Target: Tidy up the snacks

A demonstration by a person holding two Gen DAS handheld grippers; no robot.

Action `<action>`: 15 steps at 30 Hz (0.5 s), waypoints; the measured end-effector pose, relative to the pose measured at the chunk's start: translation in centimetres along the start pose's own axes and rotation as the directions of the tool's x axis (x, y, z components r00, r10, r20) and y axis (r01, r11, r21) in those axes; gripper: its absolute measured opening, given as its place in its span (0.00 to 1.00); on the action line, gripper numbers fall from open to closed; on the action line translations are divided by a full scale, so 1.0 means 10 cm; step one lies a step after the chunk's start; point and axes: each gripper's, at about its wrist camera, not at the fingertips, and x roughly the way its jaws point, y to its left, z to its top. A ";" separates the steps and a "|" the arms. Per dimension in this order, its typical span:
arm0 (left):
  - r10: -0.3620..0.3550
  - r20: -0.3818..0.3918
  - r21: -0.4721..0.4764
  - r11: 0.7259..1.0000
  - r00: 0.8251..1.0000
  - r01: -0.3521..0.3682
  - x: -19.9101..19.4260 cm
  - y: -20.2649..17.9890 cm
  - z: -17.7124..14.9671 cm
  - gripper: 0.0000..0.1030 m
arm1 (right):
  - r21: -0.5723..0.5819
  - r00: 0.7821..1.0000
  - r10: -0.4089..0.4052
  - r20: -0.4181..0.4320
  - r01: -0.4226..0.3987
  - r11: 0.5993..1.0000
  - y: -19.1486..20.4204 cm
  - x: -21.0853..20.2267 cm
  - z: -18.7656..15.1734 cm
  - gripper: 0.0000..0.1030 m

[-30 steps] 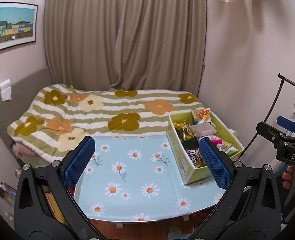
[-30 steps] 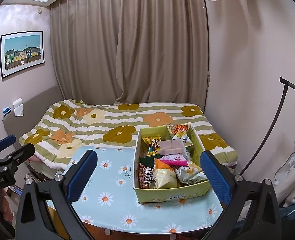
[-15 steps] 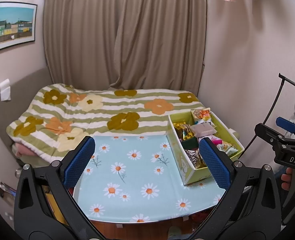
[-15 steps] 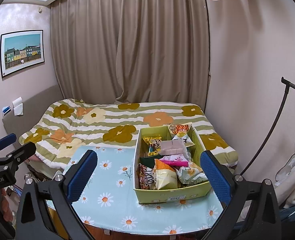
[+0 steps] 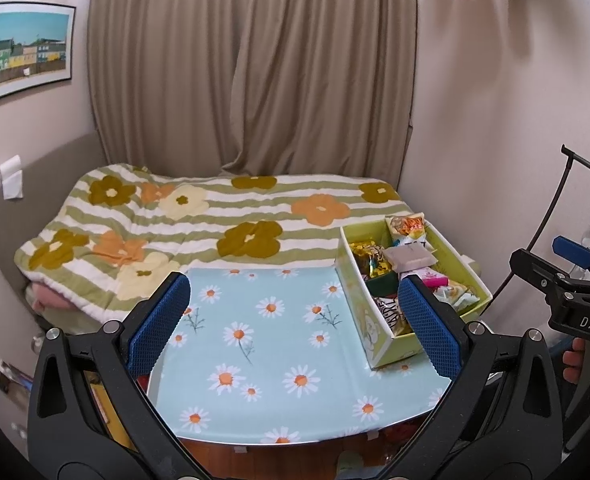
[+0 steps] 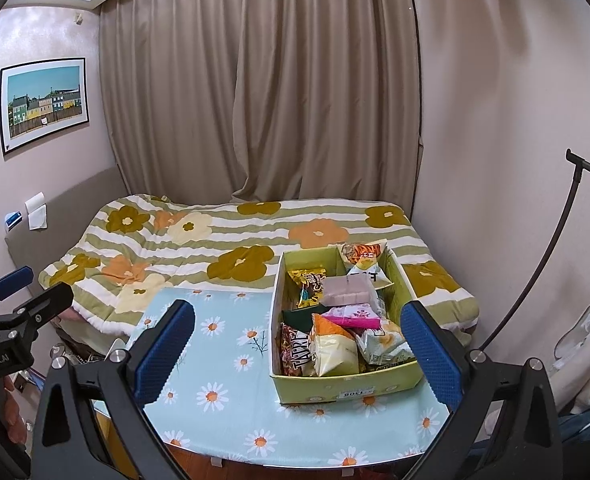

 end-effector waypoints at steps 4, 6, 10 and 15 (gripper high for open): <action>0.002 -0.002 -0.001 1.000 1.000 -0.002 0.01 0.00 -0.01 1.00 | 0.000 1.000 -0.001 -0.001 0.001 1.000 0.00 0.00 0.00 0.99; 0.003 -0.006 -0.003 1.000 1.000 -0.003 0.02 0.00 -0.03 1.00 | 0.001 1.000 -0.003 -0.001 0.003 1.000 0.00 0.00 0.00 0.99; 0.007 -0.009 -0.003 1.000 1.000 -0.007 0.04 0.00 -0.04 1.00 | 0.002 1.000 -0.005 -0.001 0.005 1.000 0.00 0.01 -0.01 0.99; 0.011 -0.008 -0.001 1.000 1.000 -0.011 0.05 -0.01 -0.05 1.00 | 0.002 1.000 -0.006 -0.004 0.006 1.000 0.00 0.03 -0.02 0.99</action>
